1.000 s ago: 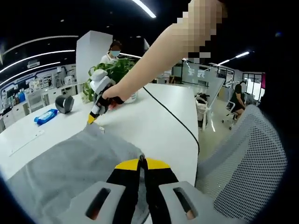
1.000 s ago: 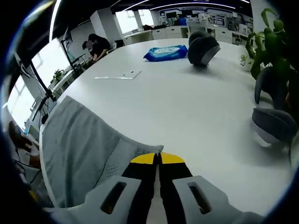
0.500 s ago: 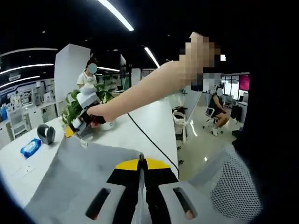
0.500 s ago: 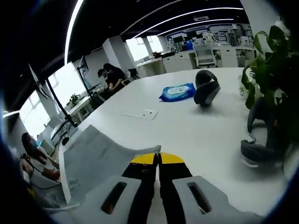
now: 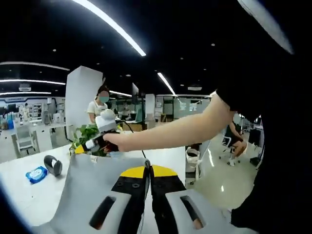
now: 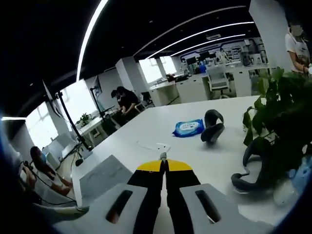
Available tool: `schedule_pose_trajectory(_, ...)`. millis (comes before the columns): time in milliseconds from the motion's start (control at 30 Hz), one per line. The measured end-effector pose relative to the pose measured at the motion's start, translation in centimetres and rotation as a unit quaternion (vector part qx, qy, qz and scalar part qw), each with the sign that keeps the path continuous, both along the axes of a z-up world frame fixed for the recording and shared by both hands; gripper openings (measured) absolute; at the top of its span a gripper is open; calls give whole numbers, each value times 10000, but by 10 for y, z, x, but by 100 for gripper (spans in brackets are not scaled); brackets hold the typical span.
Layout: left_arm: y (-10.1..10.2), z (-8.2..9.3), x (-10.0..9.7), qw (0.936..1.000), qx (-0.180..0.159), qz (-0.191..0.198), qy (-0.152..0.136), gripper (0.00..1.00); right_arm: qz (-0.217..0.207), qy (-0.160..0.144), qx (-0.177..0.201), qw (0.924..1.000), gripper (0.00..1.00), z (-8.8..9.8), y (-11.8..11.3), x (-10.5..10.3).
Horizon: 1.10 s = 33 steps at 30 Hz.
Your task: Fold the towel on the table until its edges align and the towel forms a compact rectangular stack.
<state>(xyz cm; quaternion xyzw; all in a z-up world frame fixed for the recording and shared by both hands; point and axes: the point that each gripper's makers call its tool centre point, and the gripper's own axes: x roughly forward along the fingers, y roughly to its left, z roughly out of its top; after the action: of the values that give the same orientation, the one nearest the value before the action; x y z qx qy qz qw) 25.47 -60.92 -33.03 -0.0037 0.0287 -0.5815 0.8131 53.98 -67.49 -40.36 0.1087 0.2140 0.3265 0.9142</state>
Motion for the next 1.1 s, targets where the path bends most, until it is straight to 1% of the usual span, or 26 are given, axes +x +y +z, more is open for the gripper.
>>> schedule_pose_trajectory(67,-11,3,-6,9999,61,29,-148,3,-25,-44,31,10000,0,12,-11,-1)
schedule_pose_trajectory(100,-15,5,-8,9998,80,50,-175,3,-23,-59,58,10000,0,15,-19,3)
schedule_pose_trajectory(133,-21,6,-10,9999,66,50,-139,3,-29,-92,78,9999,0,21,-25,3)
schedule_pose_trajectory(233,-32,12,-15,9999,-7,56,-120,3,1,-156,183,9997,0,32,-33,4)
schedule_pose_trajectory(300,-37,16,-16,9998,-23,98,-189,3,28,-197,171,9997,0,37,-37,6)
schedule_pose_trajectory(333,-39,18,-16,9995,7,145,-269,3,55,-230,146,9996,0,39,-38,8)
schedule_pose_trajectory(400,-41,19,-15,9988,73,265,-396,3,55,-227,152,9996,0,40,-40,13)
schedule_pose_trajectory(433,-40,20,-15,9988,62,301,-384,3,61,-216,193,9996,0,41,-39,15)
schedule_pose_trajectory(467,-37,19,-13,9988,12,403,-268,3,68,-215,207,9995,0,41,-38,16)
schedule_pose_trajectory(500,-33,19,-12,9986,-5,486,-202,3,109,-215,234,9994,0,42,-31,16)
schedule_pose_trajectory(533,-26,20,-11,9979,-24,606,-211,3,121,-208,238,9994,0,42,-29,17)
schedule_pose_trajectory(567,-20,22,-11,9974,-46,664,-274,3,164,-211,251,9993,0,42,-21,15)
schedule_pose_trajectory(600,-10,23,-12,9969,-77,719,-303,3,199,-225,268,9992,0,43,-15,15)
schedule_pose_trajectory(633,-7,23,-12,9968,-88,730,-313,3,238,-247,296,9990,0,46,-6,14)
schedule_pose_trajectory(667,4,25,-13,9965,-110,745,-367,3,263,-272,316,9988,0,49,1,14)
schedule_pose_trajectory(700,11,25,-14,9963,-110,741,-422,3,307,-294,377,9984,0,54,15,11)
schedule_pose_trajectory(733,23,27,-14,9953,-95,776,-576,3,344,-305,402,9981,0,56,23,10)
schedule_pose_trajectory(767,32,28,-15,9947,-82,795,-642,3,373,-318,404,9980,0,59,32,9)
schedule_pose_trajectory(867,69,28,-16,9930,-14,889,-773,3,518,-366,377,9973,0,68,68,9)
schedule_pose_trajectory(900,78,27,-15,9927,-9,917,-779,3,539,-384,346,9972,0,69,76,9)
schedule_pose_trajectory(933,94,26,-13,9925,-55,984,-730,3,539,-406,302,9973,0,70,88,10)
schedule_pose_trajectory(967,102,25,-11,9926,-102,1018,-658,3,532,-410,256,9974,0,71,95,9)
schedule_pose_trajectory(1000,112,23,-10,9928,-152,1053,-542,3,517,-389,183,9977,0,69,105,11)
schedule_pose_trajectory(1033,123,19,-9,9931,-138,1104,-380,3,500,-364,153,9980,0,66,111,13)
schedule_pose_trajectory(1067,130,16,-8,9928,-102,1128,-384,3,497,-290,108,9983,0,61,120,13)
schedule_pose_trajectory(1100,139,11,-8,9926,5,1136,-420,3,417,-109,154,9990,0,55,127,10)
